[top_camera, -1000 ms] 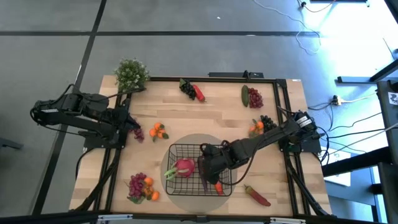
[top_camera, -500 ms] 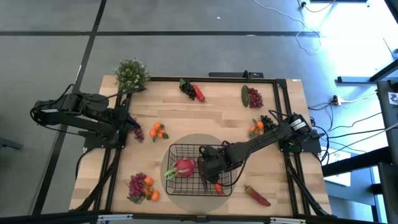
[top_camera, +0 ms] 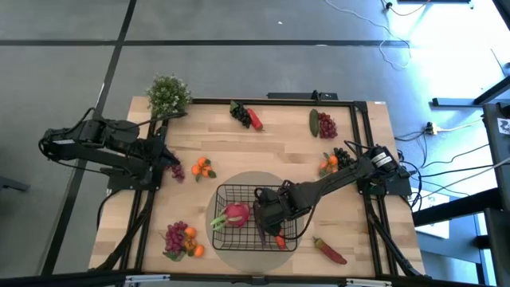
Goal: Build produce basket
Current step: Put the red bell pepper into the black wire basket, then put the bottom chili pepper into the black wire basket
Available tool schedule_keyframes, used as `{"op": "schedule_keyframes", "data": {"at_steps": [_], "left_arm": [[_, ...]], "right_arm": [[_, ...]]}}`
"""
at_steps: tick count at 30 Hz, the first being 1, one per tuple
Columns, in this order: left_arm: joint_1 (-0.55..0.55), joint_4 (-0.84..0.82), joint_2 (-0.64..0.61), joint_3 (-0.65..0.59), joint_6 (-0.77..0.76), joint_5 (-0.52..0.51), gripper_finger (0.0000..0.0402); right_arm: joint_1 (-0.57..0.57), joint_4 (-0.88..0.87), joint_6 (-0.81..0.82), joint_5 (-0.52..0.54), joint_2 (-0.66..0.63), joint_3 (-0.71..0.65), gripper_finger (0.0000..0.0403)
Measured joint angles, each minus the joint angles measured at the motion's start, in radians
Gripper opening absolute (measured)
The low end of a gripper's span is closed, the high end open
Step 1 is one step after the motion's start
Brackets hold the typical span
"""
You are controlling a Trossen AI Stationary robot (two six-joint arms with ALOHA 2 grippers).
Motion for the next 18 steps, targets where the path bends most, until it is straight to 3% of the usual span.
{"op": "schedule_keyframes", "data": {"at_steps": [13,18], "left_arm": [[0.000,-0.002,0.000,0.000,0.000,0.000,0.0000],[0.000,-0.003,0.000,0.000,0.000,0.000,0.0000]], "right_arm": [[0.000,-0.021,0.000,0.004,-0.029,0.049,0.0272],[0.001,-0.096,-0.001,0.083,-0.030,0.142,0.0273]]}}
